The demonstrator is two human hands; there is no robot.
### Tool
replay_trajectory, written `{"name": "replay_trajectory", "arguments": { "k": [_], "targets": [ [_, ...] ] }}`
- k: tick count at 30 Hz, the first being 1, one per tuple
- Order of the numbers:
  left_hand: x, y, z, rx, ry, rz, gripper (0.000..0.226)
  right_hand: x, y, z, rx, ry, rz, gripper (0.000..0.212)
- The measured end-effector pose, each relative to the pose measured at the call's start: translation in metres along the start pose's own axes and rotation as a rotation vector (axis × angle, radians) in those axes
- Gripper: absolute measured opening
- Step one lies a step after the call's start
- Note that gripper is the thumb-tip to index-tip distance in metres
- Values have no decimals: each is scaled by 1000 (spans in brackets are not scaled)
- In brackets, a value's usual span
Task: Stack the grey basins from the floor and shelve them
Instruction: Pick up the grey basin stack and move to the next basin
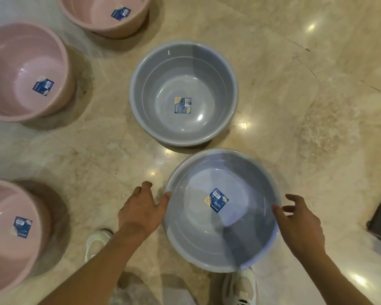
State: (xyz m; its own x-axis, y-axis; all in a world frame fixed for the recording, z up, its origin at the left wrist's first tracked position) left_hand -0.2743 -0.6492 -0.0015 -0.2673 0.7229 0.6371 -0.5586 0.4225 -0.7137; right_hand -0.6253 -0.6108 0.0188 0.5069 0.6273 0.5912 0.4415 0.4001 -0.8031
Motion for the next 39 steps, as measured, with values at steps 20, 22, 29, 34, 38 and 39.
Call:
{"name": "replay_trajectory", "arguments": {
  "k": [20, 22, 29, 34, 38, 39],
  "targets": [
    [-223, -158, 91, -61, 47, 52, 72, -129, -60, -223, -12, -42, -56, 69],
    [-246, -153, 90, -83, 43, 11, 74, -140, -48, -233, 52, -5, -73, 71],
    [-287, -139, 87, -143, 49, -50, 47, -153, -14, -251, 155, 69, -143, 53],
    [-281, -139, 89, -192, 146, -16, 36, -146, -20, -250, 172, 137, -22, 36],
    [-255, -157, 91, -158, 167, 10, 32, -131, -36, -244, 139, 106, 4, 30],
    [-246, -161, 95, -143, 170, 21, 32, -126, -42, -241, 127, 96, 8, 30]
  ]
}}
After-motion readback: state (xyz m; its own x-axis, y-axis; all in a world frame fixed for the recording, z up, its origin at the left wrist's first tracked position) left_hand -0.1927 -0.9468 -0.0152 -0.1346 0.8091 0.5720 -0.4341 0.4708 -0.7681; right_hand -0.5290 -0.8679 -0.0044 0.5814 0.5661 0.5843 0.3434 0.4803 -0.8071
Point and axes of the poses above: each hand's wrist, its own x-axis away from the middle knuckle, its own y-axis out of the palm, z = x × y, the point moved 3 cm from there along -x, towards the middle knuckle, and after that the axes turned 9 degrees about x, right-handed, at the moved point
